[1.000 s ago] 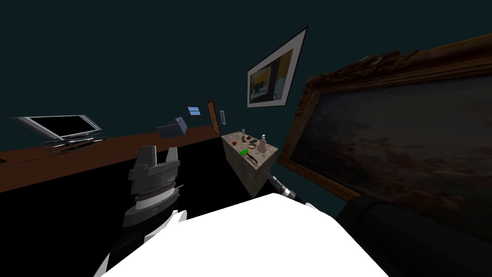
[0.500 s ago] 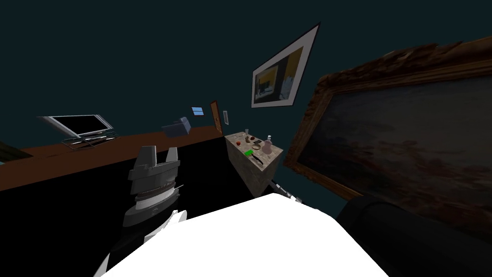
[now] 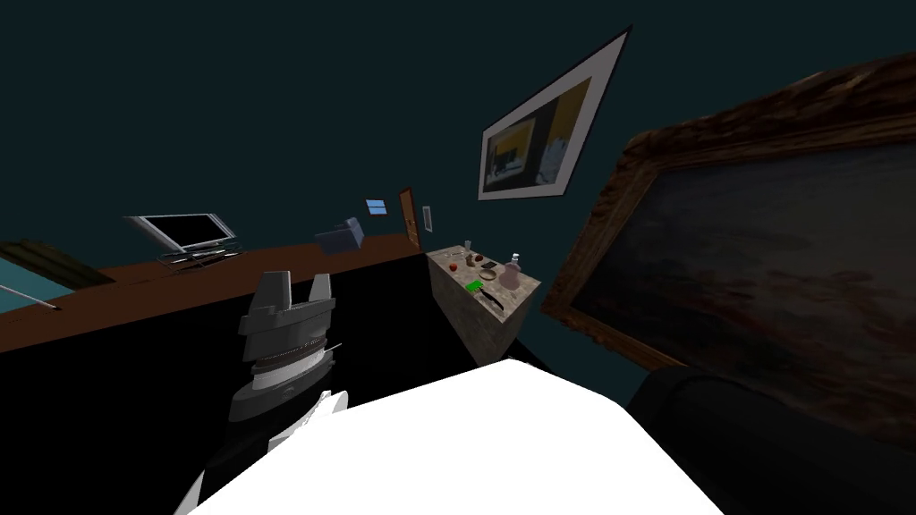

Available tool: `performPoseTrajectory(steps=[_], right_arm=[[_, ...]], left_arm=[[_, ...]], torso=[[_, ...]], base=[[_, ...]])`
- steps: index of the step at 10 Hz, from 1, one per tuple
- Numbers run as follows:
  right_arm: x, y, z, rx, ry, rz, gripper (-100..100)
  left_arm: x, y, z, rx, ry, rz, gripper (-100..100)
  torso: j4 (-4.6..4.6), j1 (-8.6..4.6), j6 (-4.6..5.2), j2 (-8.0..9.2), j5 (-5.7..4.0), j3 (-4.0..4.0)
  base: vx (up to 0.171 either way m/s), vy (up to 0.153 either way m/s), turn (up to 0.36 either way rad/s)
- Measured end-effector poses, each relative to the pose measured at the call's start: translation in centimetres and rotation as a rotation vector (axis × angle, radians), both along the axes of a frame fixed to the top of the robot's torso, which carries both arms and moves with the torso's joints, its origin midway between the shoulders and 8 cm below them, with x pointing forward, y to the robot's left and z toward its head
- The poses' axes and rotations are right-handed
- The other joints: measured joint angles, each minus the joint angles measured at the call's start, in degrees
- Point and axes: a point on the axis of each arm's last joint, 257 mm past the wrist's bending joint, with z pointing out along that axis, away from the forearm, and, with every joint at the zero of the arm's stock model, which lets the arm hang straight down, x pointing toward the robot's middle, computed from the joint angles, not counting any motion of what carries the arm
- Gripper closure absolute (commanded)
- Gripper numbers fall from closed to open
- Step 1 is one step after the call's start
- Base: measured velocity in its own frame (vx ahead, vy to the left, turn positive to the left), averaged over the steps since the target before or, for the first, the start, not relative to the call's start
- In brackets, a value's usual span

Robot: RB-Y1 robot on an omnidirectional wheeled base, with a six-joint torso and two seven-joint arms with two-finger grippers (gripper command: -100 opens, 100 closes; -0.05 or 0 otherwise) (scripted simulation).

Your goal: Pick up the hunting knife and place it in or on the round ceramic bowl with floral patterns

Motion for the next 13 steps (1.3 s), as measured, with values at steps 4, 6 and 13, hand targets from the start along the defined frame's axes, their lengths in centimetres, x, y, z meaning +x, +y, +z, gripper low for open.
performPoseTrajectory(steps=[4,6,13], right_arm=[[-5.8,-3.2,-4.1,-0.093,0.15,0.056,-100],[-9.0,-4.9,-5.1,-0.139,0.225,0.084,-100],[-18.6,-12.6,-6.3,-0.313,0.463,0.194,-100]], left_arm=[[0.0,0.0,0.0,0.0,0.0,0.0,0],[0.0,0.0,0.0,0.0,0.0,0.0,0],[0.0,0.0,0.0,0.0,0.0,0.0,0]], torso=[[-0.01,0.03,0.0,-0.07,0.0,-0.04],[-0.01,0.02,0.01,-0.08,0.01,-0.04],[-0.01,-0.07,0.02,-0.03,-0.01,-0.02]], base=[[0.079,0.102,0.084],[0.089,0.093,0.076],[0.084,0.086,0.096]])
